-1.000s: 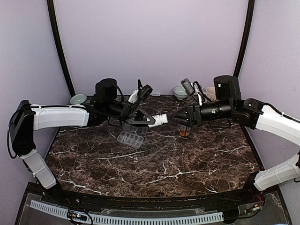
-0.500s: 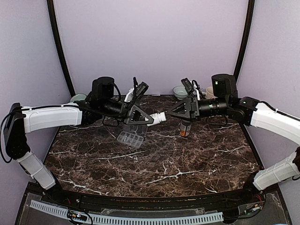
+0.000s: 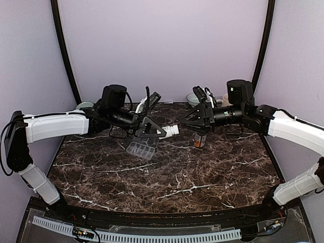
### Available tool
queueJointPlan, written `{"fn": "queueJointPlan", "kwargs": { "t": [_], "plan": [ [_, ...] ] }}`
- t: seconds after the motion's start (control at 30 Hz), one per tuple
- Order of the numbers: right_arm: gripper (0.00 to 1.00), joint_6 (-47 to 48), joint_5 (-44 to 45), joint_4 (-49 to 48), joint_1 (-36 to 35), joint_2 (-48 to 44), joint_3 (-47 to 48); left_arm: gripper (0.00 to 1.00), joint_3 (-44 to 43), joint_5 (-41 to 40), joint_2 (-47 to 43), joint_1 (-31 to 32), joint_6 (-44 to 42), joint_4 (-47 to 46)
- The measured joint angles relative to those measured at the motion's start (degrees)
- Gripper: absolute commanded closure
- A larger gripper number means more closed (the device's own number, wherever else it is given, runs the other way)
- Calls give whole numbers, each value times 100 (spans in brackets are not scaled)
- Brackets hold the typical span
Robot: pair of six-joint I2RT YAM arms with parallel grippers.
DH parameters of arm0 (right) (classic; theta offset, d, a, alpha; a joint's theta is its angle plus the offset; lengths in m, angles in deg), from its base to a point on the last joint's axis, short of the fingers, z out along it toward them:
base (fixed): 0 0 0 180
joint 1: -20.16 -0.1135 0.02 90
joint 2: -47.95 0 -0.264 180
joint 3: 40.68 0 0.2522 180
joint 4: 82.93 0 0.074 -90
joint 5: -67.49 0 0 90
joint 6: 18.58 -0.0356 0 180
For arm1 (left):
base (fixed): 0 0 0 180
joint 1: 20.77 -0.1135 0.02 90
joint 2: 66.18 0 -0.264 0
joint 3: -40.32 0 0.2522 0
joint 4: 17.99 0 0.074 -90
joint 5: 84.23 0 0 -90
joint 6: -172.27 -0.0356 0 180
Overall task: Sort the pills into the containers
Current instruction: Unscrew the lid of the pill bottle.
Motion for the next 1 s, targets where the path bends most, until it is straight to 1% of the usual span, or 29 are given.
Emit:
{"fn": "queueJointPlan", "kwargs": {
  "t": [0.23, 0.63, 0.77, 0.9, 1.0],
  "plan": [
    [46, -39, -46, 28, 0, 138, 0, 100, -264, -4, 81, 0, -149, 120],
    [48, -111, -238, 0, 2, 216, 0, 100, -411, -17, 289, 0, -369, 433],
    [52, -129, -269, -17, 2, 223, 0, 100, -520, -22, 328, 0, -404, 485],
    [61, -162, -295, -33, 2, 229, 0, 100, -575, -24, 352, 0, -428, 494],
    [65, -166, -306, -57, 7, 254, 0, 100, -595, -24, 374, 0, -444, 520]
  ]
}}
